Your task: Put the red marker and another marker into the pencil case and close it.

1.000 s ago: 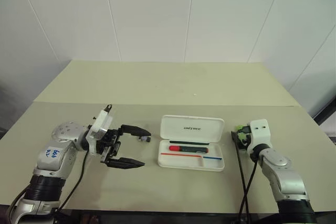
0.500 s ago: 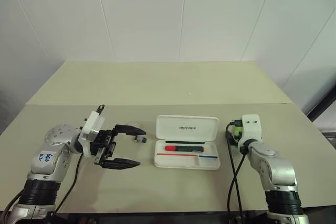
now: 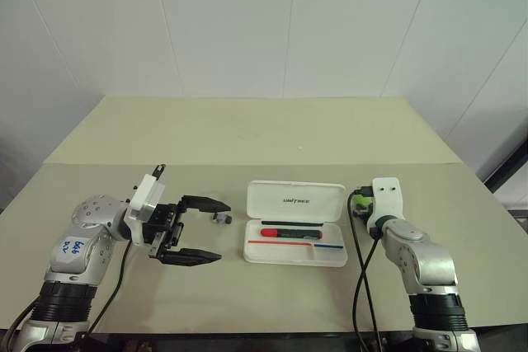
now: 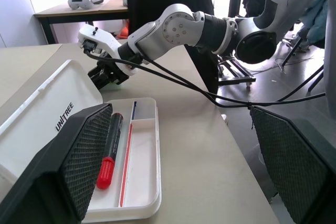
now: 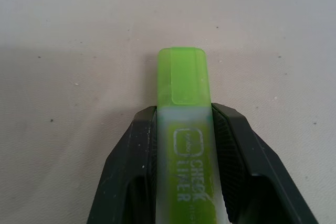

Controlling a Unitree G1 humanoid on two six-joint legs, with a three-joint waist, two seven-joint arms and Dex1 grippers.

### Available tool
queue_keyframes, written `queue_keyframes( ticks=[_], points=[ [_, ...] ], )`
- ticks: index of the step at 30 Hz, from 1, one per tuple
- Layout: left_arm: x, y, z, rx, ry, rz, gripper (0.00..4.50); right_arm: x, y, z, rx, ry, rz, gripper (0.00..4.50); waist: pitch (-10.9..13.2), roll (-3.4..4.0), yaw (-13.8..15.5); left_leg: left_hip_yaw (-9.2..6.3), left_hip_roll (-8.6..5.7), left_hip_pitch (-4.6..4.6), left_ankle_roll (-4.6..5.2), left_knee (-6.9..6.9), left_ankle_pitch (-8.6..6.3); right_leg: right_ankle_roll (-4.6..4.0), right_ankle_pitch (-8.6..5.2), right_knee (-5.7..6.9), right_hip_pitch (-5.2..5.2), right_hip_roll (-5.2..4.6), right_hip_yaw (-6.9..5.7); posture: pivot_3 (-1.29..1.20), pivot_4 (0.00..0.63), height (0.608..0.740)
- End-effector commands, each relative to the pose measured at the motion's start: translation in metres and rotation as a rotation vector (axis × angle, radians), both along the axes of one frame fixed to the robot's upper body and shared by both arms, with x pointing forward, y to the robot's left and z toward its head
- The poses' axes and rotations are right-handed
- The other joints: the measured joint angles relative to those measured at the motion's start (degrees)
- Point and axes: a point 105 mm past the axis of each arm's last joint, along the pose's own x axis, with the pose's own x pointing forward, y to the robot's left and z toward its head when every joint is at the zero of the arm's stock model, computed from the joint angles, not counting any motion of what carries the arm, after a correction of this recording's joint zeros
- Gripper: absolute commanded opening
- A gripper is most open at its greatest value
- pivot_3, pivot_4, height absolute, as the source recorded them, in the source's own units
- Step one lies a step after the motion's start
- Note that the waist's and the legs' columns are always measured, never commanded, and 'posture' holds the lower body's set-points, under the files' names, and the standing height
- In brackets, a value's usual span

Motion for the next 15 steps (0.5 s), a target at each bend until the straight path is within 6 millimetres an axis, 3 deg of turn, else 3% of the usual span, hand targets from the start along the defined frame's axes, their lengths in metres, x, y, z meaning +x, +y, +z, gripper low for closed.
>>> queue_keyframes(
  ticks=[1, 9, 12, 15],
  points=[
    [-0.004, 0.001, 0.011, -0.017, -0.047, -0.023, 4.5, 0.002, -0.014, 0.031, -0.033, -0.109, 0.014, 1.87, 0.02, 0.02, 0.02, 0.0, 0.0, -0.01, 0.0, -0.04, 0.0, 0.0, 0.0, -0.04, -0.01, 0.0, 0.0, 0.0, 0.15, 0.74],
    [-0.003, 0.002, 0.009, -0.035, -0.03, -0.029, 4.5, -0.002, -0.005, 0.114, -0.095, -0.404, 0.22, 1.87, 0.04, 0.06, -0.3, 0.1, 0.04, -0.08, 0.0, -0.57, 0.0, 0.0, -0.05, -0.22, -0.29, 0.01, 0.03, 0.0, 0.15, 0.74],
    [-0.003, 0.004, 0.008, -0.039, -0.024, -0.029, 4.5, -0.009, 0.012, 0.139, -0.106, -0.467, 0.351, 1.87, 0.04, 0.06, -0.19, 0.09, 0.06, -0.28, -0.01, -0.59, 0.01, -0.01, -0.06, -0.19, -0.56, 0.02, 0.03, 0.0, 0.15, 0.74],
    [-0.004, 0.007, 0.005, -0.043, -0.022, -0.021, 4.5, -0.028, 0.041, 0.158, -0.096, -0.495, 0.561, 1.87, 0.04, 0.06, -0.1, 0.06, 0.05, -0.73, -0.05, -0.51, 0.04, 0.0, -0.06, -0.07, -1.0, 0.01, 0.01, 0.0, 0.15, 0.74]
  ],
)
